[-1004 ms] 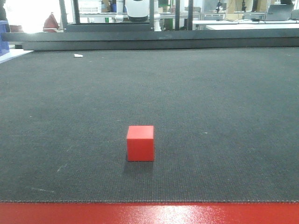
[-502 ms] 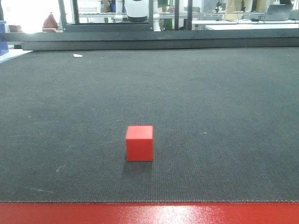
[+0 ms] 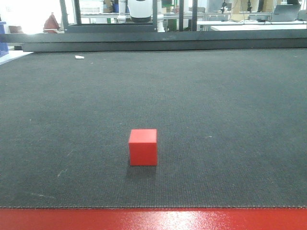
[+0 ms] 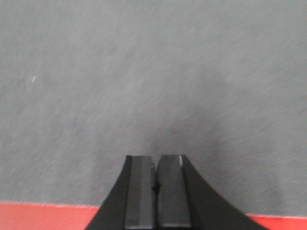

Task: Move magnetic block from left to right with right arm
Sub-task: 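Lower the open right gripper toward the red cube on the table, then close the right gripper around the red cube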

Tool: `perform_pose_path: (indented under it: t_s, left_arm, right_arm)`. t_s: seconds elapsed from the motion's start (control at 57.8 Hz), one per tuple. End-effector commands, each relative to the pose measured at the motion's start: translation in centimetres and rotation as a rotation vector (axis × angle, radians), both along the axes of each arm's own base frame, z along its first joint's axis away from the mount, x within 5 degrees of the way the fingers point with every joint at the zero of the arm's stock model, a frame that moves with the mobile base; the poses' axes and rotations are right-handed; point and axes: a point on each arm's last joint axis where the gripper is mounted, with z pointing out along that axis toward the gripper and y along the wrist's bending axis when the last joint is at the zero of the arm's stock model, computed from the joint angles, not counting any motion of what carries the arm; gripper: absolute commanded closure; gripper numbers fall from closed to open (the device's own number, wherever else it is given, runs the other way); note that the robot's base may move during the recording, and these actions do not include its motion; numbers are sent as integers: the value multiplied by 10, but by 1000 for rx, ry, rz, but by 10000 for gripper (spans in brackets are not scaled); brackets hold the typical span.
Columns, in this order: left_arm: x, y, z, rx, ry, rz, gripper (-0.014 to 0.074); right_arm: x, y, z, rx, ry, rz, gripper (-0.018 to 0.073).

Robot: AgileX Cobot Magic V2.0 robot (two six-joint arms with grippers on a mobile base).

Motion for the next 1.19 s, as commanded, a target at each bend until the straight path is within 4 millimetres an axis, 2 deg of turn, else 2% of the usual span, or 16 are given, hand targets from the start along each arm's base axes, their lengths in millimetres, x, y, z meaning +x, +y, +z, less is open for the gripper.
perform_pose_path:
  t_s: [0.0,0.087,0.138,0.19,0.329,0.363,0.571,0.831,1.177]
  left_arm:
    - [-1,1,6,-12,-85,5,722]
    - [-1,1,6,-12,-85,5,722]
    - [-1,1,6,-12,-85,5,722]
    - [-1,1,6,-12,-85,5,722]
    - [-1,1,6,-12,-85,5,722]
    - [-1,1,6,-12,-85,5,722]
    - [-1,1,6,-12,-85,5,722]
    - [-1,1,6,-12,-85,5,722]
    - [-1,1,6,-12,-85,5,722]
  right_arm:
    - [16,10,13,20,-30,12,501]
    - [27,24,10,27,41,40,471]
    - [32,32,8,25,74,65,406]
    - [38,41,6,19,113,87,307]
    - [52,66,3,-1,212,126,-36]
    - [56,72,3,3,243,117,-94]
    - [75,115,11,25,393,33,-65]
    - [106,181,17,2,468,79,-65]
    - [136,242,15,7,525,119,-65]
